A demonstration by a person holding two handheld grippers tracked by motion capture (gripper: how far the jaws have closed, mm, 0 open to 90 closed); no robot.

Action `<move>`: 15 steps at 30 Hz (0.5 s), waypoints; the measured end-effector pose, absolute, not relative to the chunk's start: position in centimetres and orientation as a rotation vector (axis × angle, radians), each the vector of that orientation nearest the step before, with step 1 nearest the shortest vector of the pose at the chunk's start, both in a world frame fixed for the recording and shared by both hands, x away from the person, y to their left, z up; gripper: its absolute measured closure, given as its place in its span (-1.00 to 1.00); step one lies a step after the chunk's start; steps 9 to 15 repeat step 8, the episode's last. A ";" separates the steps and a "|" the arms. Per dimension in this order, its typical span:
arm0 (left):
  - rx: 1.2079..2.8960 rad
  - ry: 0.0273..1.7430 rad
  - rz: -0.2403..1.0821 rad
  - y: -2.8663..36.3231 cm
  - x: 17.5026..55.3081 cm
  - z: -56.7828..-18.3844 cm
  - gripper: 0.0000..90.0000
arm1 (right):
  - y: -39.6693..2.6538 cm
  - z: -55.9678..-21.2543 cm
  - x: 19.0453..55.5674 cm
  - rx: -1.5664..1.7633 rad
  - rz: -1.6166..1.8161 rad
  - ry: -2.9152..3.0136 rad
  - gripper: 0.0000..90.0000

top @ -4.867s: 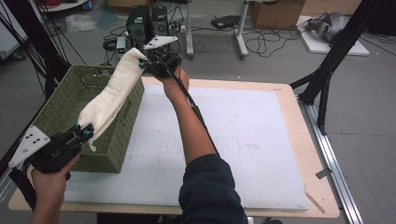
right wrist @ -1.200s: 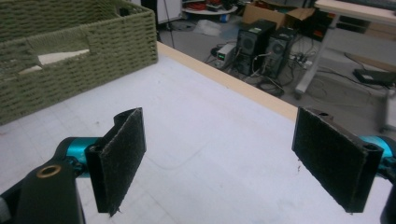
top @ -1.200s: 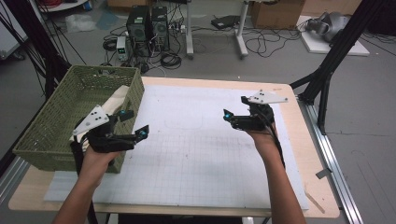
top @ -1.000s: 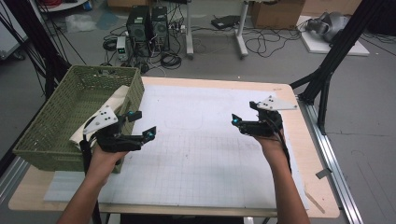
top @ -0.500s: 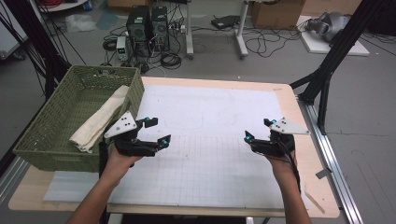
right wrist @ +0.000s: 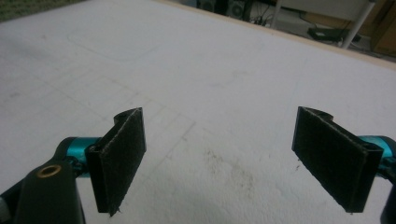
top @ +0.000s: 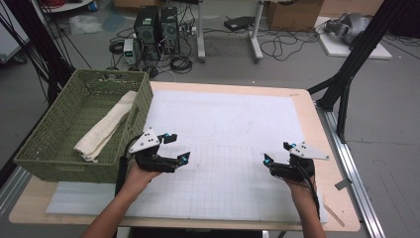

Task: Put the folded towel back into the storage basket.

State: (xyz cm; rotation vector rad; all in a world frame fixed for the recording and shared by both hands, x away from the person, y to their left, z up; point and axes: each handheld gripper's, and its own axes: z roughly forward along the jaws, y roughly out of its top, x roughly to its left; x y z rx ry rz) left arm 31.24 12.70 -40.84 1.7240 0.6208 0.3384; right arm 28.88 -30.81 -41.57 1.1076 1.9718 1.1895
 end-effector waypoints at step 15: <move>1.761 0.653 0.327 12.2 31.5 -42.2 -0.57 | -31.5 -42.1 28.8 1.128 1.168 1.967 -0.64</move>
